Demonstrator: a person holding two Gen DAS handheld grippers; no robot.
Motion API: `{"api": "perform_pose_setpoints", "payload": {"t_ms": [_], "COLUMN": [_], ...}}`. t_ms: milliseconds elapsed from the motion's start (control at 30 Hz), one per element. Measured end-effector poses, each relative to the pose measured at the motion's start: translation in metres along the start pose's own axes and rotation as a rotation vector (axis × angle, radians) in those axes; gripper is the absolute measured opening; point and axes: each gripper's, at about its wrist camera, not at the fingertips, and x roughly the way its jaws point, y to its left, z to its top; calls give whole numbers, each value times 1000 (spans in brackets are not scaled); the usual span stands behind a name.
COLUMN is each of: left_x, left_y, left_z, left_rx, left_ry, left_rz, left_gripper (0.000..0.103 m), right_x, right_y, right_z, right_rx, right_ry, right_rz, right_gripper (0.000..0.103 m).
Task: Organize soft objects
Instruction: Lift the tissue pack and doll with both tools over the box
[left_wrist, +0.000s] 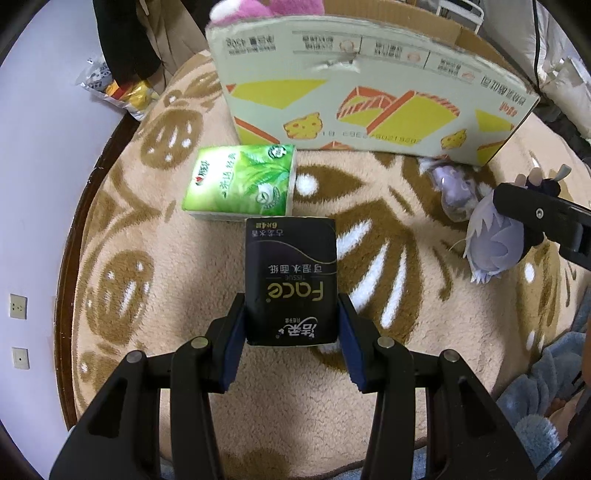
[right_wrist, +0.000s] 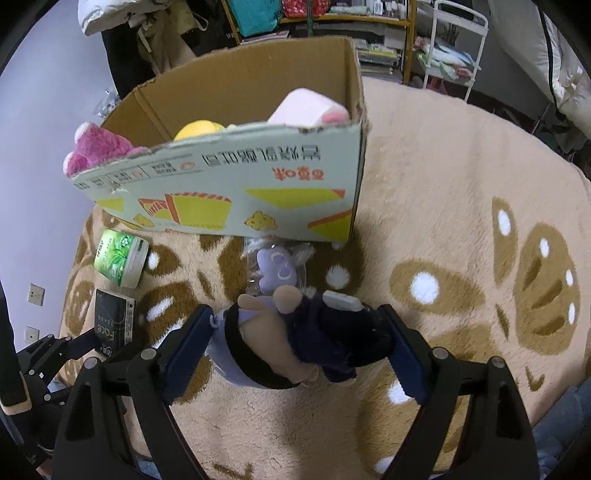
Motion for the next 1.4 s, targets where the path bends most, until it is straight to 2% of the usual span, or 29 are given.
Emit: {"api": "perform_pose_setpoints", "payload": {"t_ms": [100,200,400,533,667,800,1033,1400], "left_x": [-5,-13,-40,-60,-81,-104,-126,-141], "left_y": [-1,-2,-10,-17,-20,-22,-20,-18], "left_z": [-2,-4,-6,-4,-3,-4,3,37], "left_rx": [13,17,51,70,73,80,89,99], "left_ry": [-17,-36,-148,-245,-350,-493,-631,-756], "left_rz": [21,10,-5,6,1,4,18,13], "left_gripper": [46,46,46,46,46,46,46,46], "right_x": [-9,-17,-35,-49,-69,-89,-116,-138], "right_y": [-2,-2,-1,3,6,8,2,-3], "right_z": [0,-1,1,3,7,11,24,51], "right_rx": [-7,-17,-16,-31,-39,-42,-12,14], "right_ry": [-30,-65,-113,-157,-243,-334,-468,-597], "right_rz": [-12,-21,9,15,36,51,66,70], "right_gripper": [93,93,93,92,92,92,92,93]}}
